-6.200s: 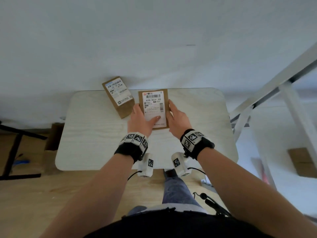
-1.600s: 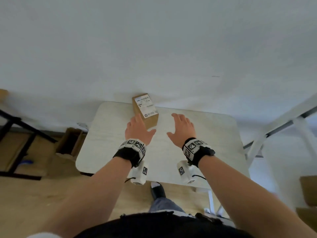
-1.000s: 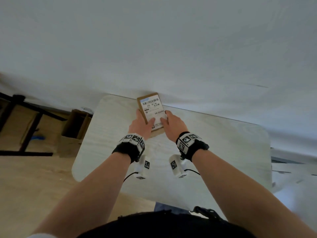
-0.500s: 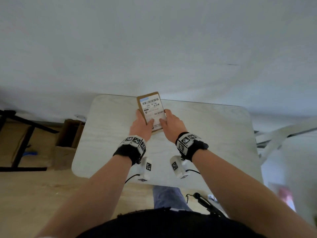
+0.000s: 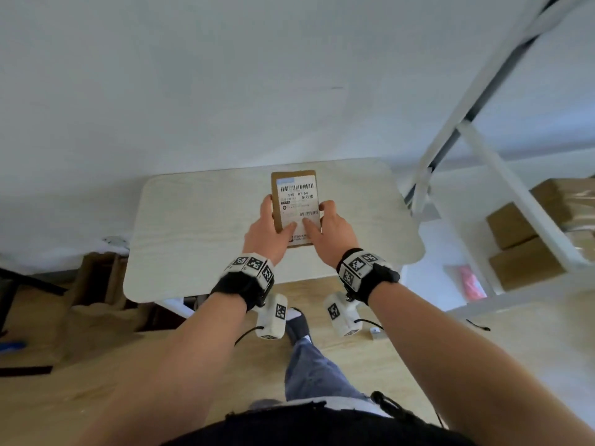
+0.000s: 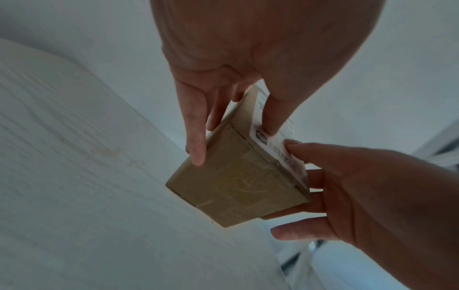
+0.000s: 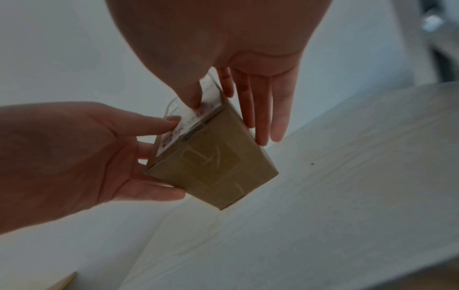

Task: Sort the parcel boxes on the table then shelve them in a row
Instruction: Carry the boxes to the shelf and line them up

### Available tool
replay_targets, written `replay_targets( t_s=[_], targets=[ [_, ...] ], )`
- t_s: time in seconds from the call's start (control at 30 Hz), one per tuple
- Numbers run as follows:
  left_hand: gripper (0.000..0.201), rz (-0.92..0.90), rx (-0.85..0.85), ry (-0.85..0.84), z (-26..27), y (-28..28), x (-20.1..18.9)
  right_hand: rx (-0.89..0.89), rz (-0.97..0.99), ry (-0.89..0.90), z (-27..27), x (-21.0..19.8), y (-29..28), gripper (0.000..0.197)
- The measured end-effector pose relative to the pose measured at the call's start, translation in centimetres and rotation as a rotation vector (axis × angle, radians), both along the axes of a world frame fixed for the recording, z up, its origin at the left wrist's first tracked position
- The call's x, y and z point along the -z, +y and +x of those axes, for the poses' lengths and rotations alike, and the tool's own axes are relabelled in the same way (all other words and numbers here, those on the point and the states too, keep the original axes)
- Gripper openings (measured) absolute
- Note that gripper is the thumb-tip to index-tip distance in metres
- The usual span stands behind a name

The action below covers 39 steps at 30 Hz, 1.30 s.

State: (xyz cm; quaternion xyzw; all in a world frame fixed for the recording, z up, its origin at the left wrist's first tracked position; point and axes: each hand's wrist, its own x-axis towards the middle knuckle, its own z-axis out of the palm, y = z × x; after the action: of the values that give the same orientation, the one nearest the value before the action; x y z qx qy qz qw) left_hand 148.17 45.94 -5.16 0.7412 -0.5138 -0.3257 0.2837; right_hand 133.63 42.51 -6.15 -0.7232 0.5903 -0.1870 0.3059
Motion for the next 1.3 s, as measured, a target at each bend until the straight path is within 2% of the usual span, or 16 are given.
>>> replay_targets(
  t_s=[0.13,0.27,0.37,0.53,0.6,0.73,0.87,1.03,1.13,1.3],
  targets=[
    [0.076,-0.040,0.144,0.037,-3.2,4.3,-0.3,0.138,0.019,-0.001,-3.6,0.0,5.5,0.049],
    [0.075,-0.023,0.284,0.063,-6.8,7.5,0.2,0.244,0.064,0.096,-7.8,0.2,10.6,0.056],
    [0.078,0.037,0.405,0.063,-10.1,8.8,0.9,0.363,0.095,0.194,-11.5,0.3,13.8,0.053],
    [0.075,0.051,0.659,0.013,-16.2,10.4,1.2,0.519,0.174,0.211,-17.0,0.9,18.6,0.045],
    [0.072,0.047,0.776,-0.005,-19.0,10.9,1.0,0.608,0.194,0.223,-19.4,0.7,20.5,0.046],
    [0.079,0.034,0.946,-0.054,-24.7,11.7,0.6,0.785,0.205,0.219,-23.8,0.0,24.0,0.052],
    [0.086,0.045,1.052,-0.051,-29.8,12.8,0.3,0.928,0.183,0.144,-27.7,-0.3,26.6,0.051],
    [0.081,-0.014,1.144,-0.065,-35.8,13.7,-1.2,1.042,0.154,0.137,-32.6,-1.2,28.4,0.045],
    [0.069,-0.072,1.189,-0.037,-39.2,13.9,-2.1,1.072,0.106,0.136,-35.7,-2.2,28.7,0.037],
    [0.081,-0.110,1.166,-0.042,-45.0,13.0,-4.4,1.068,0.036,0.135,-41.3,-5.0,27.7,0.040]
  ],
)
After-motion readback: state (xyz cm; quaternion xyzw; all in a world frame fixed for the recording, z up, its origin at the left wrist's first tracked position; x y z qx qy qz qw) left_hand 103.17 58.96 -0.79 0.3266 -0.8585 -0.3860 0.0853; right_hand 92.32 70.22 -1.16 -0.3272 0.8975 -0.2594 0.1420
